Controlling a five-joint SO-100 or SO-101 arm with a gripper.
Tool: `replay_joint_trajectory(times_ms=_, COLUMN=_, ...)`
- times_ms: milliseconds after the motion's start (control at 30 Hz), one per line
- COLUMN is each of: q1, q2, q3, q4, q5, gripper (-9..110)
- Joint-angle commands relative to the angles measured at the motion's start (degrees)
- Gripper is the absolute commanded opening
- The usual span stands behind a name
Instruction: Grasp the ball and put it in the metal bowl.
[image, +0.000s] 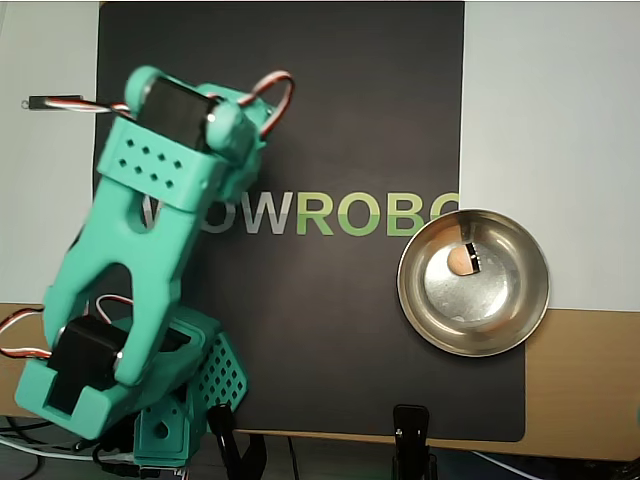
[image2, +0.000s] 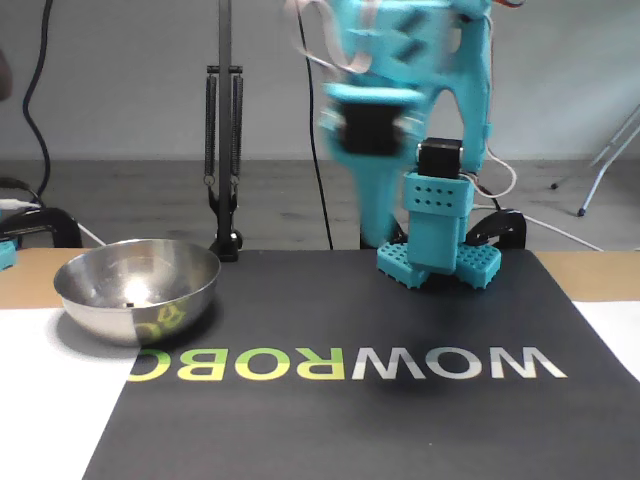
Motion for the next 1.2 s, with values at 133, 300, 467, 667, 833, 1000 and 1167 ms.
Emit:
replay_joint_trajectory(times_ms=133, q1=-8.1, q2=2.0, q3=0.3, q4=0.3, q5=0.3, gripper=0)
replay_joint_trajectory(times_ms=300, q1=-12.9, q2=1.9, q3=0.3, q4=0.3, q5=0.3, gripper=0)
replay_joint_trajectory(times_ms=467, q1=-16.9, q2=1.9, q3=0.3, q4=0.3, q5=0.4, gripper=0)
replay_joint_trajectory(times_ms=667, q1=-20.3, q2=1.9, q3=0.3, q4=-0.4, q5=4.5, gripper=0)
replay_joint_trajectory(times_ms=833, q1=-23.2, q2=2.2, q3=0.3, q4=-0.4, q5=7.0, gripper=0)
replay_joint_trajectory(times_ms=1000, q1=-23.8, q2=2.9, q3=0.3, q4=-0.5, q5=10.8, gripper=0)
replay_joint_trajectory(times_ms=1167, q1=-23.1, q2=5.4, q3=1.2, q4=-3.5, q5=13.4, gripper=0)
